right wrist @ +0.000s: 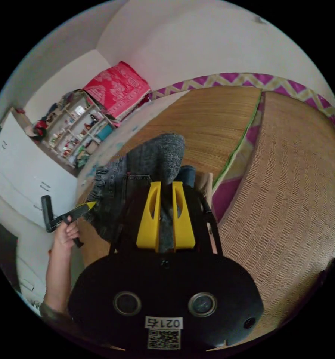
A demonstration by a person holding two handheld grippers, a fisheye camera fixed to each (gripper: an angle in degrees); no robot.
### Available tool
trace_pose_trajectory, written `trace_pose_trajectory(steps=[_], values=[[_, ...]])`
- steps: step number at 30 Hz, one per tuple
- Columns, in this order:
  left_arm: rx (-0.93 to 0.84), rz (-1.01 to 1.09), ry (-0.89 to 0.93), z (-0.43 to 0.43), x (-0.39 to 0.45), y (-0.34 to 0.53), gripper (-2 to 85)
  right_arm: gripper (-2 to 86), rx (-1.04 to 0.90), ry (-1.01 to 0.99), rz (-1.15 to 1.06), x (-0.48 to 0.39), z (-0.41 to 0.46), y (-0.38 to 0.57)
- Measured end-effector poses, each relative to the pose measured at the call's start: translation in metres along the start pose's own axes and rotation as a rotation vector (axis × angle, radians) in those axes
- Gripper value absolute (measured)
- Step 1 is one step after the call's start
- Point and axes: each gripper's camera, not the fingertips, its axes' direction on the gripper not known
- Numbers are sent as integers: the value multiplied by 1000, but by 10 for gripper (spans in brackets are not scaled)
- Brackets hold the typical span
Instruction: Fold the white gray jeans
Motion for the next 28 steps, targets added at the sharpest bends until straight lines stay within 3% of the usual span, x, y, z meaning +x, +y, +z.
trace_pose_trajectory(steps=[3, 5, 7, 11, 17, 19, 23, 28], values=[[80, 1, 59, -17, -4, 19, 51, 89, 11, -3, -53, 2, 8, 12], [149, 83, -5, -38, 13, 35, 46, 92, 33, -85, -41, 13, -6, 25], [243, 254, -117, -65, 51, 67, 40, 85, 56, -161, -50, 27, -39, 53], [275, 495, -149, -87, 117, 128, 61, 85, 75, -129, -129, 41, -104, 122], [253, 698, -303, -84, 217, 242, 102, 94, 113, 292, -229, 62, -203, 272], [287, 703, -218, -87, 243, 278, 5, 97, 140, 520, -285, 66, -229, 320], [184, 695, -104, -77, 278, 309, -3, 113, 162, 747, -346, 76, -249, 364], [-34, 666, -77, -39, 316, 335, 59, 129, -10, 884, -442, 91, -230, 377]])
